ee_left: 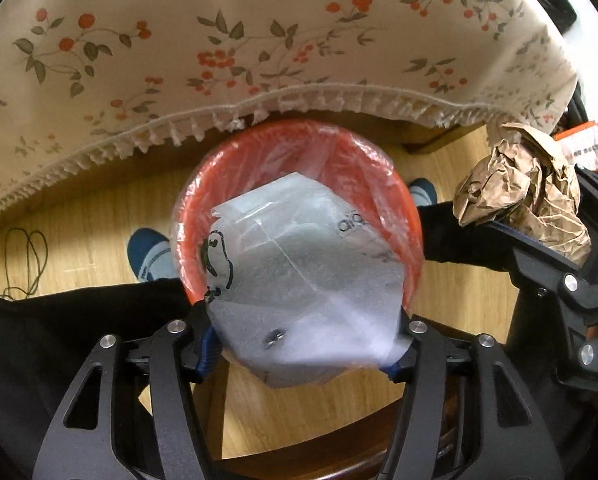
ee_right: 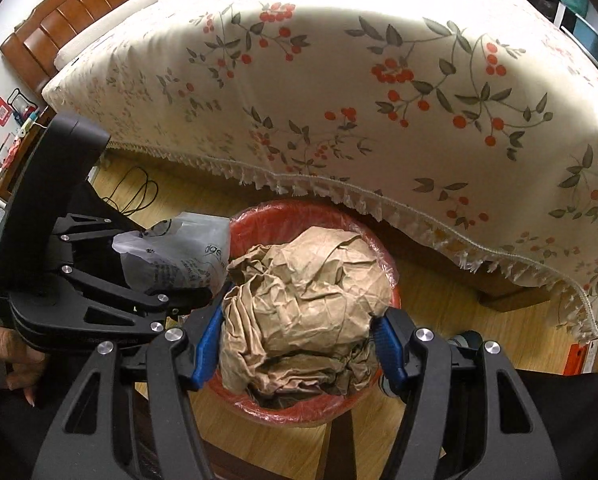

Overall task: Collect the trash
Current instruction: 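Open both grippers to drop the bag and paper ball into the bin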

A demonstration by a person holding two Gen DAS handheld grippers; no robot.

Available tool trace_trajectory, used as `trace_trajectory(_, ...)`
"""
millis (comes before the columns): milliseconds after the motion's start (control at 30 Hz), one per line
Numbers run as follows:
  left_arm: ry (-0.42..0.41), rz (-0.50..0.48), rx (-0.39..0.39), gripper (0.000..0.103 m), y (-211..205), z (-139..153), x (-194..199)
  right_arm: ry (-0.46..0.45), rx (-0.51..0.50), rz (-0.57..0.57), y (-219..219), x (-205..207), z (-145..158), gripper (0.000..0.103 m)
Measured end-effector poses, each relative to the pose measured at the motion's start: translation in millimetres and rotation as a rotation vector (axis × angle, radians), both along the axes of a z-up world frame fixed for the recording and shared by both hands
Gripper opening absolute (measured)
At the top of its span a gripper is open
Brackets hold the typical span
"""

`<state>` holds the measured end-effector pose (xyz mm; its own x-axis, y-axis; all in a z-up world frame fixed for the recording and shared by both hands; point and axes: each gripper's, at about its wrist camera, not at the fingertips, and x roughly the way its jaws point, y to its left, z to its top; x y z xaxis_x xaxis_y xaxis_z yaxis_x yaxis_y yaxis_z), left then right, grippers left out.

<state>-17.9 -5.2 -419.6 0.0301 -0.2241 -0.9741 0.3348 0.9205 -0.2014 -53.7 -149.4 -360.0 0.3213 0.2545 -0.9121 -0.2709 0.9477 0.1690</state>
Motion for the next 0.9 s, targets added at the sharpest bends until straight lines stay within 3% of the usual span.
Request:
trace_trajectory(200,-0.002,0.005,0.004,0.073,-1.1,-0.4,1.9,0.013,0.002,-0.003,-1.5,0.3,-3.0,0.063)
trace_trajectory(433,-0.012,0.031,0.002,0.073,3.8,1.0,3.3,0.039,0.005,0.007,1.3,2.5,-11.3,0.063)
trace_trajectory(900,-0.067,0.171,0.038,0.080,31.7,10.7,12.2,0.097,-0.020,0.087,23.4,4.6,-36.2,0.064)
